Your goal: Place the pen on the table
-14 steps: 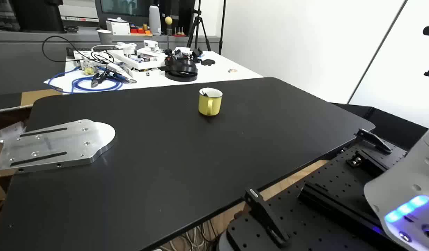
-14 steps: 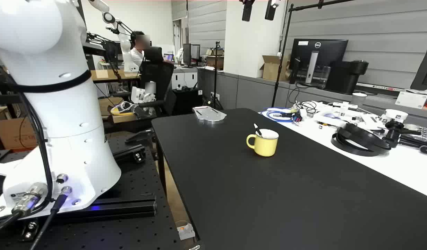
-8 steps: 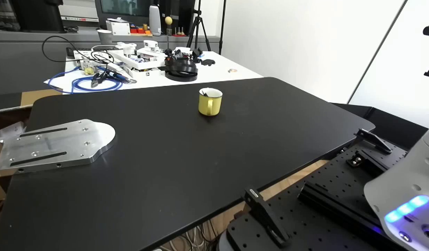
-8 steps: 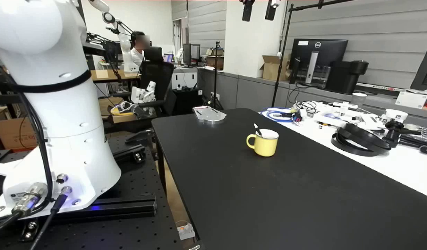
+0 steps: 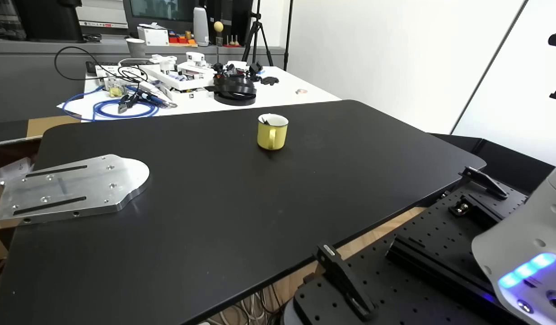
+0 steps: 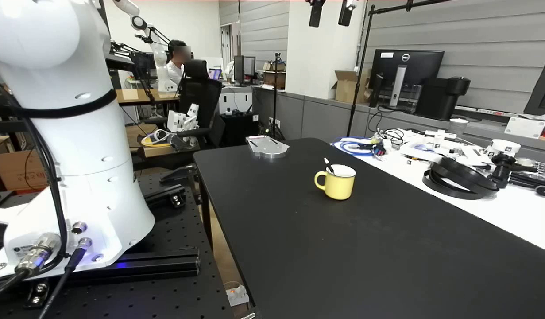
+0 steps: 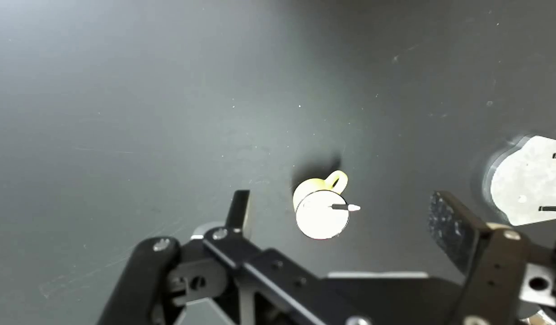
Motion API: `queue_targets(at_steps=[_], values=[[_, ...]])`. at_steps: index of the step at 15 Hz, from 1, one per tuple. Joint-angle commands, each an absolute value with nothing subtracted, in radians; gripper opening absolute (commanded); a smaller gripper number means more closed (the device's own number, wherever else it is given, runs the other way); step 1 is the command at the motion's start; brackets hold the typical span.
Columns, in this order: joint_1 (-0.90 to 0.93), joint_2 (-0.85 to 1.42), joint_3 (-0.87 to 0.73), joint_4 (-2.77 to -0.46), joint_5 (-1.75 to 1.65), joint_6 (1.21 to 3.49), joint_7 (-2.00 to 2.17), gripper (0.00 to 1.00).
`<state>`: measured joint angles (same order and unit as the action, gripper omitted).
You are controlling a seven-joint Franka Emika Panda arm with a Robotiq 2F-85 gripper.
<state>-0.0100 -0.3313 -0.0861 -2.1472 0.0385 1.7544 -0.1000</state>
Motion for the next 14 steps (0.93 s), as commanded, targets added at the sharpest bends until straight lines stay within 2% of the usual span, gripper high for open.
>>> queue_targets(at_steps=[1, 10, 14], values=[[-0.019, -0.33, -0.078, -2.146, 0.041, 1.753, -0.102, 1.0], [-0.019, -0.33, -0.078, -2.146, 0.041, 1.753, -0.102, 1.0], [-0.027, -0.252, -0.075, -2.094, 0.032, 1.758, -0.071, 1.0]])
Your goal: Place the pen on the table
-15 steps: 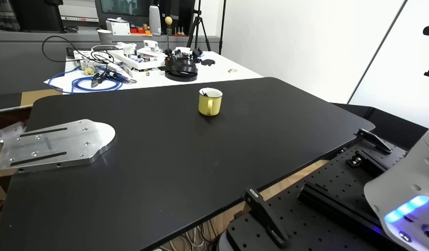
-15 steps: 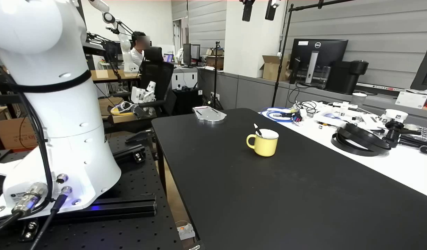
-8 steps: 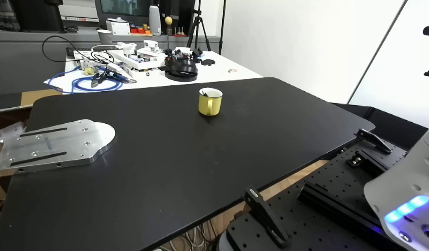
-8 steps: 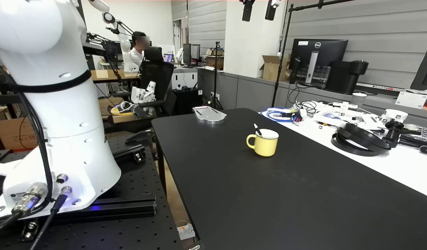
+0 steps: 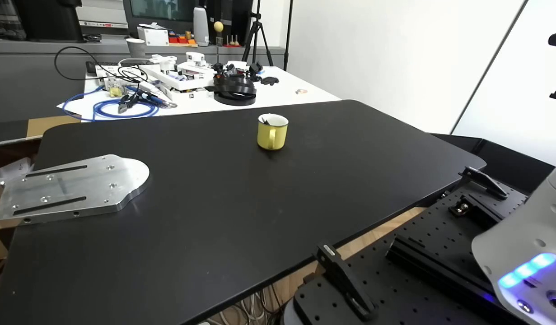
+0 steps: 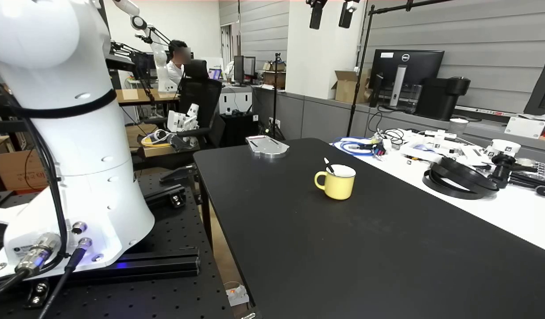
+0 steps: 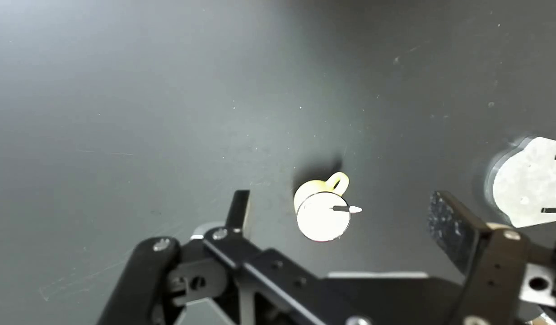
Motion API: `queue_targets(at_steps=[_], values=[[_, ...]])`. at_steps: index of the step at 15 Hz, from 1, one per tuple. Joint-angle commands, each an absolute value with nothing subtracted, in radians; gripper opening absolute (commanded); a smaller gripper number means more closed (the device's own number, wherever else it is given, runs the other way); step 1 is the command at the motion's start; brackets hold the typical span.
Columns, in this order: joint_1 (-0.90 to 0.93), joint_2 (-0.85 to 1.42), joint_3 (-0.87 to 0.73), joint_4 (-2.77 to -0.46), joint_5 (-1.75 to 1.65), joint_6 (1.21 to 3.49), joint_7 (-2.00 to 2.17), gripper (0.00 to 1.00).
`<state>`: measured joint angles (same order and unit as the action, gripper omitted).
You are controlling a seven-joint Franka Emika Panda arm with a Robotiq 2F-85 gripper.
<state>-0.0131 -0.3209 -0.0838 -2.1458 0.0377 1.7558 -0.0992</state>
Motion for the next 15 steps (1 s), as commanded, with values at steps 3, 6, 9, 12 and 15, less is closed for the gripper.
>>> queue_targets(at_steps=[3, 6, 9, 12, 15], values=[[-0.035, -0.15, -0.077, -2.037, 0.037, 1.791, -0.053, 1.0], [-0.039, 0.001, -0.073, -1.945, 0.042, 1.818, -0.02, 1.0], [-0.034, 0.169, -0.065, -1.817, 0.047, 1.814, 0.04, 1.0], [-0.021, 0.347, -0.058, -1.666, 0.06, 1.794, 0.201, 1.0], [-0.006, 0.508, -0.057, -1.514, 0.098, 1.741, 0.336, 1.0]])
